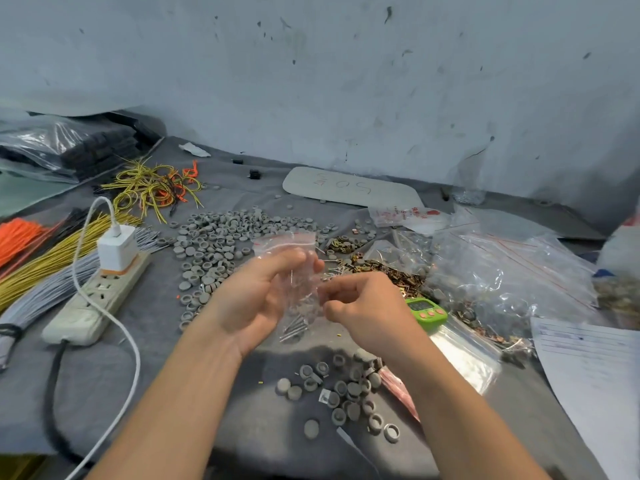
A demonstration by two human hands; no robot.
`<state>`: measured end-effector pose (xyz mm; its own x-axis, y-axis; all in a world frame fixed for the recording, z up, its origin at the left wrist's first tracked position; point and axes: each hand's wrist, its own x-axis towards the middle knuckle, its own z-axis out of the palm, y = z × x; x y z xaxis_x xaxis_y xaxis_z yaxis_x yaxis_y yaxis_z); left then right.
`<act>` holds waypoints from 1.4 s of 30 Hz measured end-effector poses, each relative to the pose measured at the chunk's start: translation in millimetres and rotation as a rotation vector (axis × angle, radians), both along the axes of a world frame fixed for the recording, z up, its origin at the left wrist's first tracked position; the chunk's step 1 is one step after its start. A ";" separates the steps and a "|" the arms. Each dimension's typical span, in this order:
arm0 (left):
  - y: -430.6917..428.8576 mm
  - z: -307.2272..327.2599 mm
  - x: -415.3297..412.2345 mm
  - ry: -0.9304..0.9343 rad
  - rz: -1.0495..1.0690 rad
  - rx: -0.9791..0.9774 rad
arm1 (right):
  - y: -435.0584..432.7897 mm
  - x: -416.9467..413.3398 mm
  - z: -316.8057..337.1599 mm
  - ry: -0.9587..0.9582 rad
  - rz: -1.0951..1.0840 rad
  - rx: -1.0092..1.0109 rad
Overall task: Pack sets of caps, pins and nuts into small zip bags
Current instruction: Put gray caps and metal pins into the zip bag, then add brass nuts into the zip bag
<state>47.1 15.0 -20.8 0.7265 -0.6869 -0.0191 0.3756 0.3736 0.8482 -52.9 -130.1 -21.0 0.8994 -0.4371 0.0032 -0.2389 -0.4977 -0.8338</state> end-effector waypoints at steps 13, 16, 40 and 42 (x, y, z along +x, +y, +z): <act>-4.4 -13.9 -1.0 -0.540 0.532 0.526 | -61.6 -46.4 -23.9 0.065 -0.355 -0.353; -12.2 -15.5 -9.8 -0.716 0.540 0.646 | -56.3 -31.4 -28.9 0.130 -0.282 -0.545; -26.5 -25.3 -35.3 -0.977 0.347 0.807 | -55.8 -29.2 -15.1 0.462 0.060 -0.668; -27.6 -23.6 -36.0 -0.985 0.347 0.817 | -55.4 -28.7 -13.1 0.471 0.097 -0.641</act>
